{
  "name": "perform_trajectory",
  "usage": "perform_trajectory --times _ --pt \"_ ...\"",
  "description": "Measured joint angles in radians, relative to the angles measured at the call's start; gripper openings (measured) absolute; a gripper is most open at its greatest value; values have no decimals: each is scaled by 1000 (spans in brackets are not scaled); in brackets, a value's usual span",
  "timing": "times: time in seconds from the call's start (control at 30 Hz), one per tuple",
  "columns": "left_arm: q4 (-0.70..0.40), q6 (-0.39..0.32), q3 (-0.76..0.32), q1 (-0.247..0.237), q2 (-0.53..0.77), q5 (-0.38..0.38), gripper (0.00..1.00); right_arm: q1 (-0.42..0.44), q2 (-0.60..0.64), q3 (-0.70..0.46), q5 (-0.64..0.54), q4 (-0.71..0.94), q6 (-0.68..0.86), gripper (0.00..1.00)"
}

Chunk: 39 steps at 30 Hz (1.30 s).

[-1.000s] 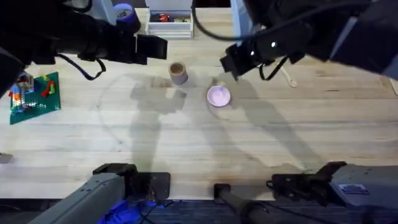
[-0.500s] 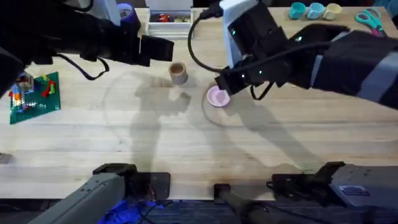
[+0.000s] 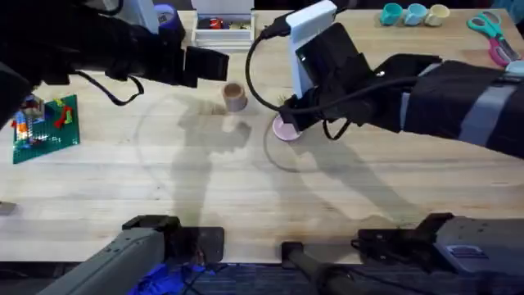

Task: Pick up a utensil and set it on the pink plate, then put the other utensil in the container.

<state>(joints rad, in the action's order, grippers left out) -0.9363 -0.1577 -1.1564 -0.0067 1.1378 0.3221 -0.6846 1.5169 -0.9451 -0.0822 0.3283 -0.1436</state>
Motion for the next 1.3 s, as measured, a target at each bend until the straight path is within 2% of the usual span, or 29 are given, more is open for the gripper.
perform_trajectory --times 0.27,1.3 --pt "0 0 0 0 0 0 993 0 40 3 0 -36 -6 35" --pt "0 0 0 0 0 0 993 0 41 64 0 -93 -21 35"
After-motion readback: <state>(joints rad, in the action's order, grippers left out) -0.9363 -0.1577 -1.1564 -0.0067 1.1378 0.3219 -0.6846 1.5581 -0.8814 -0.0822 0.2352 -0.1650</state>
